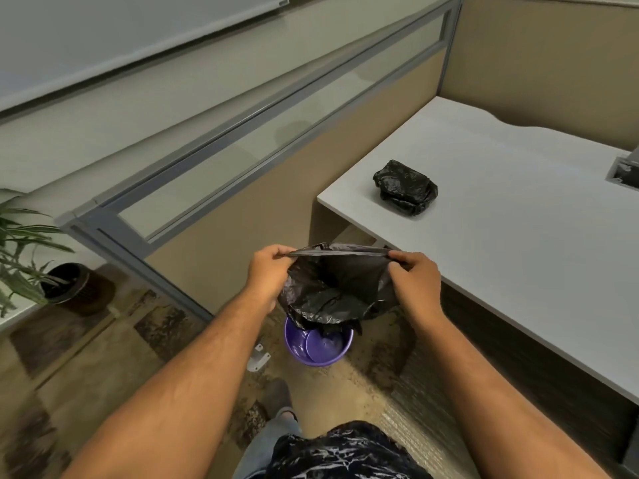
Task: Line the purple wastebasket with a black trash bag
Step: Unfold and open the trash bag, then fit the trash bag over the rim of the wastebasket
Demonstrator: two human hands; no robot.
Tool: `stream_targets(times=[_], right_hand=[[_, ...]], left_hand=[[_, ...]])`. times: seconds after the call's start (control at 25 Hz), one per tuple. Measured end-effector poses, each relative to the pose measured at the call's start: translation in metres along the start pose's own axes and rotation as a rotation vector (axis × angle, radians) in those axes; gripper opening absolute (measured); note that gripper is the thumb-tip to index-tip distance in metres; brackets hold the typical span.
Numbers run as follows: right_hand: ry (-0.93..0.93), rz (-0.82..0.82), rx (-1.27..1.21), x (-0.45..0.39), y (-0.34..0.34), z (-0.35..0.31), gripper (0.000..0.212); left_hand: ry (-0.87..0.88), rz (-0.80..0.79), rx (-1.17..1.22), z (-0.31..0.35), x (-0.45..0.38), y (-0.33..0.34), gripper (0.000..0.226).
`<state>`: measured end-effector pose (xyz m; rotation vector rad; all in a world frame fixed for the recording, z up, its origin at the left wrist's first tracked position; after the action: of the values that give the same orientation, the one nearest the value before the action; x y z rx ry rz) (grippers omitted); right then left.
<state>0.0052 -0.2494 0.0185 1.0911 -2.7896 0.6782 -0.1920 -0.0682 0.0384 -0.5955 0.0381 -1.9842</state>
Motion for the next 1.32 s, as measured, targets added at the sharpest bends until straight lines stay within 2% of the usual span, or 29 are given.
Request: stream_targets(times=[0.16, 0.24, 0.32, 0.48, 0.6, 0.64, 0.76, 0.92, 0.96, 1.08, 1.16, 1.24, 1.32], right_hand=[[-0.030, 0.002, 0.257, 0.002, 0.021, 0.006, 0.065], [0.045, -0.010, 0.340, 0.000, 0.039, 0.013, 0.082], [0.090, -0.057, 0.360, 0.001, 0.055, 0.021, 0.087], [0.099, -0.080, 0.331, 0.002, 0.088, 0.034, 0.067], [0.176, -0.027, 0.308, 0.000, 0.111, 0.047, 0.036], [0.205, 0.009, 0.333, 0.000, 0.119, 0.053, 0.032], [0.346, 0.071, 0.380, -0.013, 0.150, 0.087, 0.030], [0.526, 0.135, 0.312, -0.047, 0.206, 0.160, 0.028], [0.570, 0.154, 0.266, -0.055, 0.218, 0.175, 0.027], [0.767, 0.176, 0.041, -0.086, 0.255, 0.234, 0.042], [0.849, 0.186, -0.138, -0.108, 0.276, 0.279, 0.039], [0.896, 0.178, -0.293, -0.127, 0.292, 0.326, 0.032], [0.935, 0.160, -0.313, -0.142, 0.298, 0.367, 0.027]], left_hand=[[-0.161, -0.180, 0.406, -0.012, -0.011, 0.008, 0.016], [-0.225, -0.238, 0.501, -0.023, -0.024, 0.007, 0.014], [-0.275, -0.248, 0.535, -0.036, -0.039, 0.006, 0.012], [-0.300, -0.152, 0.448, -0.065, -0.088, -0.001, 0.012], [-0.298, -0.071, 0.309, -0.088, -0.131, -0.014, 0.014], [-0.314, -0.060, 0.276, -0.096, -0.143, -0.018, 0.012], [-0.412, -0.118, 0.226, -0.130, -0.186, -0.020, 0.017], [-0.551, -0.173, 0.315, -0.184, -0.235, -0.002, 0.021], [-0.583, -0.186, 0.339, -0.196, -0.242, 0.003, 0.020], [-0.625, -0.258, 0.369, -0.245, -0.272, 0.020, 0.017], [-0.632, -0.304, 0.361, -0.284, -0.297, 0.032, 0.018], [-0.616, -0.332, 0.271, -0.329, -0.324, 0.041, 0.018], [-0.523, -0.333, 0.042, -0.375, -0.348, 0.045, 0.015]])
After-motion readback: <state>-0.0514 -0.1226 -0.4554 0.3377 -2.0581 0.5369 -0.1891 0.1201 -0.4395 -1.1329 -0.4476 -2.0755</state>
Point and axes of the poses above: each hand's wrist, its own x-axis away from the middle knuckle, its own y-axis out of the palm, z = x × y, the point moved 2 cm from there along -x, towards the middle knuckle, and after that the axes turned 8 degrees about -z, right-handed, at the moved point
